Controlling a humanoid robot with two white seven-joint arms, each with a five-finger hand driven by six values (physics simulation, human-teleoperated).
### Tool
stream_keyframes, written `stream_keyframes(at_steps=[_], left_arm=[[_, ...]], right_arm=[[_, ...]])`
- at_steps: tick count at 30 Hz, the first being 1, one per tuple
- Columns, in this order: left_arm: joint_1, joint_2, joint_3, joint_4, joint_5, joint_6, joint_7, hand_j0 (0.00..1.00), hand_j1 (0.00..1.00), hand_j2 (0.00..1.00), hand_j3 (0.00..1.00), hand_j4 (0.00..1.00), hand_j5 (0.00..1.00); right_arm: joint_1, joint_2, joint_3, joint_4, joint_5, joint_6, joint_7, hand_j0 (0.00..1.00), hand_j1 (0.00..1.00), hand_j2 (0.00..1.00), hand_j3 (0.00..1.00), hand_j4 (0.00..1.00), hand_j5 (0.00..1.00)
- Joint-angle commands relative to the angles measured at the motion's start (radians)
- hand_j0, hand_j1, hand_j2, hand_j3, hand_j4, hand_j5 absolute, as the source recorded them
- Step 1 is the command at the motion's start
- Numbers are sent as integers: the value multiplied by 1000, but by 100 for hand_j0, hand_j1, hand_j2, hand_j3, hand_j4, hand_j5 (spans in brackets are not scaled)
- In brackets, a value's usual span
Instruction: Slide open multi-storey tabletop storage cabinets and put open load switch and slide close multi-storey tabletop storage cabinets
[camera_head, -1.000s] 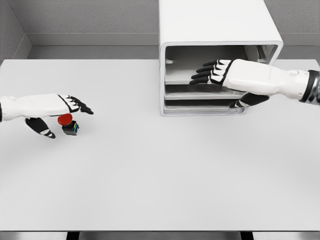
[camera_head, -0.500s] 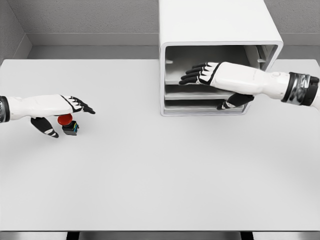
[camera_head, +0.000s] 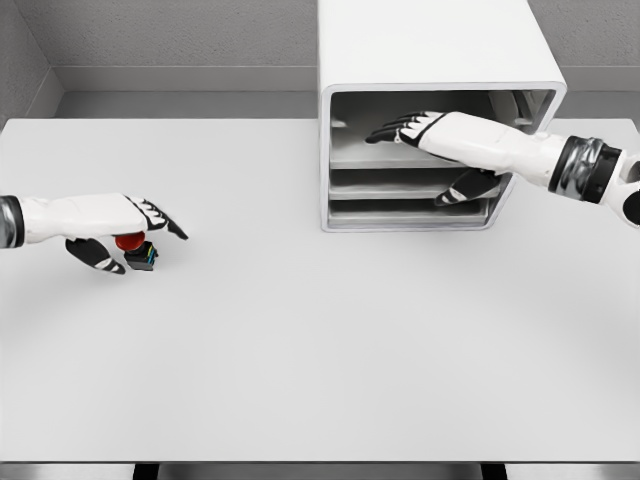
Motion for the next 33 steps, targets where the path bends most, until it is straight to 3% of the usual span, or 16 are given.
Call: stream_keyframes(at_steps=[1, 4, 10, 15, 18, 33], left_arm=[[0, 4, -8, 0, 5, 2, 0, 82, 82, 82, 82, 82, 82], [0, 10, -8, -1, 7, 2, 0, 82, 82, 82, 82, 82, 82], [-8, 10, -26, 0, 7, 2, 0, 80, 80, 80, 80, 80, 80], [-15, 10, -29, 2, 7, 2, 0, 70, 70, 70, 70, 70, 70], [-15, 12, -31, 2, 8, 2, 0, 70, 70, 70, 70, 70, 70], [-15, 13, -31, 7, 7, 2, 0, 65, 65, 65, 65, 65, 65]], right_arm=[[0, 28, 9, 15, 0, 37, -2, 100, 100, 100, 100, 100, 100], [-2, 43, 6, 70, 48, 57, -1, 100, 100, 100, 100, 100, 100], [-6, 49, 6, 66, 140, 85, 10, 100, 100, 100, 100, 100, 100], [3, 46, 6, 55, 145, 56, 12, 100, 100, 100, 100, 100, 100], [20, 43, 5, 49, 145, 56, 13, 100, 100, 100, 100, 100, 100], [67, -103, -6, -101, 141, 14, 19, 100, 100, 100, 100, 100, 100]])
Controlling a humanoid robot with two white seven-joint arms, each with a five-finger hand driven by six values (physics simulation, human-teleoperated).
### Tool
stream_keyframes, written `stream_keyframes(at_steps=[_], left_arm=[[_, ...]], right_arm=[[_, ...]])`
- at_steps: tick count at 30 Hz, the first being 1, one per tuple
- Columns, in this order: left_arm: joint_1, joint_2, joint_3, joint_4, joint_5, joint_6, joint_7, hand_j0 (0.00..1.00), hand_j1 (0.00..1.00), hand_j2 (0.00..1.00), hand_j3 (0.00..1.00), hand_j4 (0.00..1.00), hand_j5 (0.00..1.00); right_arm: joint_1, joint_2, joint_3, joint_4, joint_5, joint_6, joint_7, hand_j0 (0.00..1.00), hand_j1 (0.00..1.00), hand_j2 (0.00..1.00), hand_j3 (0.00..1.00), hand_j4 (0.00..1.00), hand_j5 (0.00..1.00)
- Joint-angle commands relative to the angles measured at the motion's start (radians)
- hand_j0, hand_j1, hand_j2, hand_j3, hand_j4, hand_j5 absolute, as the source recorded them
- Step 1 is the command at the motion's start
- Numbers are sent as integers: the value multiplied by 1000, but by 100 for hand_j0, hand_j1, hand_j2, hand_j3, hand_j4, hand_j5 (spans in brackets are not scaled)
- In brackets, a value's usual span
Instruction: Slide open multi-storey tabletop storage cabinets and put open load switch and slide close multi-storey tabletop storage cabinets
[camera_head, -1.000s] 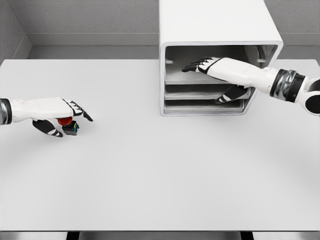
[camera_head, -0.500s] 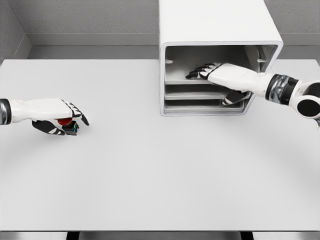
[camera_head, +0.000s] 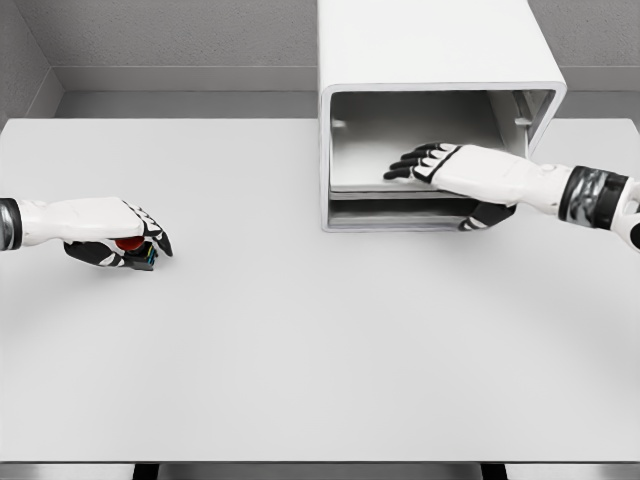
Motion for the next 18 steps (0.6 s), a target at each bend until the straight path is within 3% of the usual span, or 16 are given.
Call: stream_keyframes(at_steps=[1, 6, 18], left_arm=[[0, 1, 1, 3, 5, 2, 0, 65, 65, 65, 65, 65, 65], [0, 1, 1, 4, 5, 2, 0, 63, 63, 63, 63, 63, 63], [-5, 1, -1, 11, 5, 2, 0, 46, 46, 46, 46, 46, 46]], right_arm=[[0, -24, -2, -29, -4, -3, 2, 100, 100, 100, 100, 100, 100], [5, -52, -9, -39, -5, -63, 25, 100, 100, 100, 100, 100, 100], [3, -147, -9, -64, -11, -167, 69, 100, 100, 100, 100, 100, 100]])
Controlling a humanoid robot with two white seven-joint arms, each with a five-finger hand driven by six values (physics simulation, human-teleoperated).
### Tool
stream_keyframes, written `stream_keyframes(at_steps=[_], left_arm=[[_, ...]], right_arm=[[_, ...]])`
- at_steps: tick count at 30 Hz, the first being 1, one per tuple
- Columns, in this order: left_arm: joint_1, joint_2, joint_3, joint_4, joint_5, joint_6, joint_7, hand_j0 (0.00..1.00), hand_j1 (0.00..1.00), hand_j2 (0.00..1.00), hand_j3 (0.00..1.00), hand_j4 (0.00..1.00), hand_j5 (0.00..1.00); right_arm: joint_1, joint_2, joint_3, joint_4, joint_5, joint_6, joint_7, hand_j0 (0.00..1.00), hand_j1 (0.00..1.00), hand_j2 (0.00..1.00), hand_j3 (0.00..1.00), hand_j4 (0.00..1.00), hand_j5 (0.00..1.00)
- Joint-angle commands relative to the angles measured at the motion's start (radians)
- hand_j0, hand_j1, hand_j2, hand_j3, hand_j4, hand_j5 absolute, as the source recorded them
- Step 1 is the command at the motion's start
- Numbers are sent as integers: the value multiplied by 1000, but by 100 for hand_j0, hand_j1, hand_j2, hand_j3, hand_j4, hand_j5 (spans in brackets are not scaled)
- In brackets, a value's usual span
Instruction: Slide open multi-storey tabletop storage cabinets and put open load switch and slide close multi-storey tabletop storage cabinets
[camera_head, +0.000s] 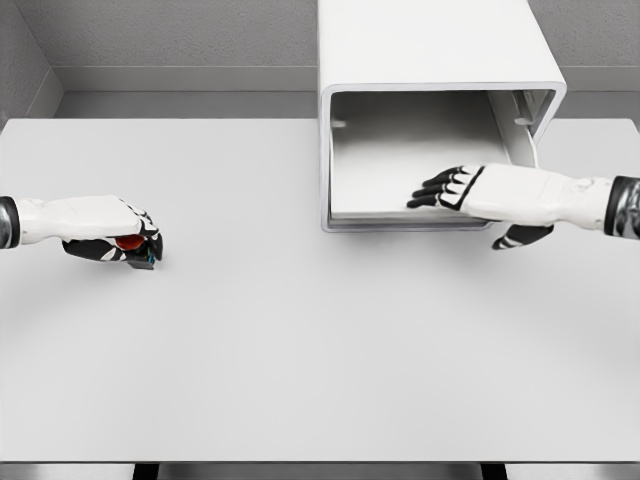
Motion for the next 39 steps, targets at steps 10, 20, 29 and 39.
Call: stream_keyframes(at_steps=[10, 20, 29, 39], left_arm=[[-14, 0, 1, 2, 7, 2, 2, 40, 40, 40, 40, 40, 40], [-51, -4, 1, -3, 21, 2, 5, 37, 37, 37, 37, 37, 37], [-67, -6, 3, -43, 52, 2, 5, 37, 37, 37, 37, 37, 37], [-81, 5, 4, -125, 107, 2, 5, 37, 37, 37, 37, 37, 37]], right_arm=[[-2, -57, -27, -9, -33, -93, 16, 100, 100, 100, 100, 100, 100], [-2, -102, -33, -11, -96, -93, 15, 100, 100, 100, 100, 100, 100], [-12, -57, -47, -3, -113, -93, 16, 100, 100, 100, 100, 100, 100], [-2, -24, -39, 36, -102, -93, 19, 100, 100, 100, 100, 100, 100]])
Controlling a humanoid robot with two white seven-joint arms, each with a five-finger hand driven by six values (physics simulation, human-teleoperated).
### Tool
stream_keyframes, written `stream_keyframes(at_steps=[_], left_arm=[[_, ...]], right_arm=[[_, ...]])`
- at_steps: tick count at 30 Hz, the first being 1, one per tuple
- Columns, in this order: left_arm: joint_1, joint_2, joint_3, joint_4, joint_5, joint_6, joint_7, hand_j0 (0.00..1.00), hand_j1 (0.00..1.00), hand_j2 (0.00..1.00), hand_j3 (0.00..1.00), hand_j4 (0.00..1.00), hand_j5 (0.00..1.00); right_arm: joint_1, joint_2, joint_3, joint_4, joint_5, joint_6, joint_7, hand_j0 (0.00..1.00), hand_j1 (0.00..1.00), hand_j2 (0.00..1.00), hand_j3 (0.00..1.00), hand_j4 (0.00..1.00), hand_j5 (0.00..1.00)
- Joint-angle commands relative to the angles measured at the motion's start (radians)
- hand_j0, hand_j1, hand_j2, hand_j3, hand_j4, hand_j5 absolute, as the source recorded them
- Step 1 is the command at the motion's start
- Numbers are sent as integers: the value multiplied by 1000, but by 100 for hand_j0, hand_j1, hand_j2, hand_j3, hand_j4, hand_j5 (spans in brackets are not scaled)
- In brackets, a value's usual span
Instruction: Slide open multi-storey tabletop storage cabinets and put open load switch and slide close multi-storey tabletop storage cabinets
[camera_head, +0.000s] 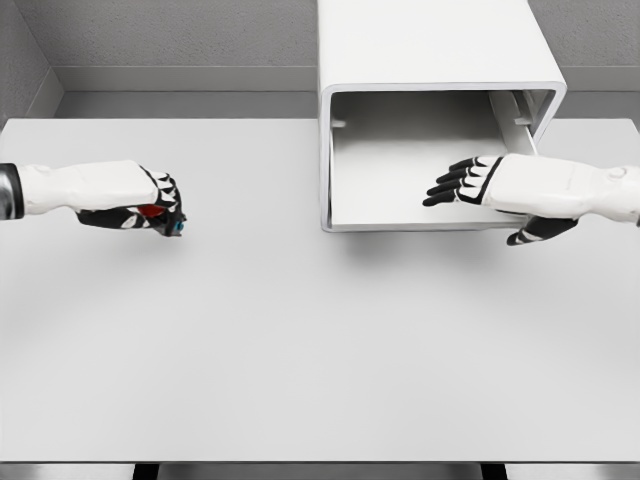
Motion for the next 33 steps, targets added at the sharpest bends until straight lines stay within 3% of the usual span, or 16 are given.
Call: stream_keyframes(at_steps=[1, 5, 19, 33], left_arm=[[-5, 6, 2, -40, 22, 3, 0, 37, 37, 37, 37, 37, 37], [-15, 18, 2, -97, 24, 3, 0, 37, 37, 37, 37, 37, 37], [-58, 18, 0, -174, 24, 3, 0, 37, 37, 37, 37, 37, 37], [-110, 10, 0, -243, 32, 3, 0, 36, 36, 36, 36, 36, 36]], right_arm=[[2, 15, 3, 19, -4, 2, 4, 100, 100, 100, 100, 100, 100], [5, 14, 4, 20, -4, 2, 4, 100, 100, 100, 100, 100, 100], [58, -1, 0, 17, -1, 2, 4, 100, 100, 100, 100, 100, 100], [75, -89, -3, -24, -7, 2, -1, 100, 100, 100, 100, 100, 100]])
